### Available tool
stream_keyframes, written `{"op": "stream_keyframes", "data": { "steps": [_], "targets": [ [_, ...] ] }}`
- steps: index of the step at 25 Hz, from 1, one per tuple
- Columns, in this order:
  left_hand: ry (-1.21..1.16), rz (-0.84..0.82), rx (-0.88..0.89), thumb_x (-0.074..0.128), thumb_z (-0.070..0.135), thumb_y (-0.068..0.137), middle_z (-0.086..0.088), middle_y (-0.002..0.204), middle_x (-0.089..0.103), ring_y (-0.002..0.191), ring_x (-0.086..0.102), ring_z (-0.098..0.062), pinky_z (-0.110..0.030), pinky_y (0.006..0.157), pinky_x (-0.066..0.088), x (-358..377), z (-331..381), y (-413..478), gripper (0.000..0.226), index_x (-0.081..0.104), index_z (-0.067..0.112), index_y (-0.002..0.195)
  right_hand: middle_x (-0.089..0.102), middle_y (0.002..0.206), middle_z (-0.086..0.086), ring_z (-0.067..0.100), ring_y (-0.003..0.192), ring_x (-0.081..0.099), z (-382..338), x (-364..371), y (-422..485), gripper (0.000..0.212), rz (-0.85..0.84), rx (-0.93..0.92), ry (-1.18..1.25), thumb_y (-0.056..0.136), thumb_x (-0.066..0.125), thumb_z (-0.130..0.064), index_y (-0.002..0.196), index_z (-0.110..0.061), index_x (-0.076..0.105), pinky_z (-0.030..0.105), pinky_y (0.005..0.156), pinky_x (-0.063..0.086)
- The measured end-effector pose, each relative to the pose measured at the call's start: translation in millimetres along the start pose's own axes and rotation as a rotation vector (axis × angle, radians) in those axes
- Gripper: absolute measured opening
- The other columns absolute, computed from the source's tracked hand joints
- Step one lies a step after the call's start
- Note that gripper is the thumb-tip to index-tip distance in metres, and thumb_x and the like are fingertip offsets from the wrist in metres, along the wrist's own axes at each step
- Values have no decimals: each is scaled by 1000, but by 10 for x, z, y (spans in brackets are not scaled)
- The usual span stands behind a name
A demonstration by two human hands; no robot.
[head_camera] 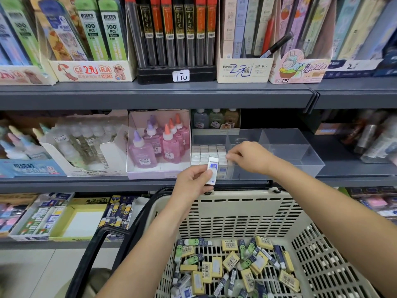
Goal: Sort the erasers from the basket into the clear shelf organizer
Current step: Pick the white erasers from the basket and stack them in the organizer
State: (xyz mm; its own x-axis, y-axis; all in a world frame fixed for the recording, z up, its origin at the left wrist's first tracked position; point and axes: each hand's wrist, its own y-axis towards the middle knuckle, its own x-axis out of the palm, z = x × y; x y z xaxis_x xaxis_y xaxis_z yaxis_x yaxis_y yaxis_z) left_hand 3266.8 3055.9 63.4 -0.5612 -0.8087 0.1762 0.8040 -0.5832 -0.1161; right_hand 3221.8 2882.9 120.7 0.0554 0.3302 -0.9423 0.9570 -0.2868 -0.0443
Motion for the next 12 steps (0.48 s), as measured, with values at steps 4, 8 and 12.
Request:
{"op": "stream_keyframes", "data": {
  "steps": [4,8,12],
  "targets": [
    [97,-66,-4,57,11,91,2,87,67,73,62,-6,-18,60,53,104,20,37,12,67,15,97,67,73,3,13,64,63,-71,-57,-160,26,-66,-140,376,90,56,-35,100,-13,67,25,68,50],
    [158,16,68,57,8,90,0,92,66,78,62,-11,-18,70,54,145,110,51,15,64,20,94,68,62,-4,1,56,63,28,-95,-123,12,-8,-48,436,83,68,-22,95,-19,66,12,58,46],
    [406,329,281,57,10,89,19,95,58,93,54,-1,-8,78,40,-76,184,87,20,60,27,99,69,73,0,8,65,66,202,-235,26,14,245,146,401,80,70,-31,85,-22,61,26,70,52]
  ]
}}
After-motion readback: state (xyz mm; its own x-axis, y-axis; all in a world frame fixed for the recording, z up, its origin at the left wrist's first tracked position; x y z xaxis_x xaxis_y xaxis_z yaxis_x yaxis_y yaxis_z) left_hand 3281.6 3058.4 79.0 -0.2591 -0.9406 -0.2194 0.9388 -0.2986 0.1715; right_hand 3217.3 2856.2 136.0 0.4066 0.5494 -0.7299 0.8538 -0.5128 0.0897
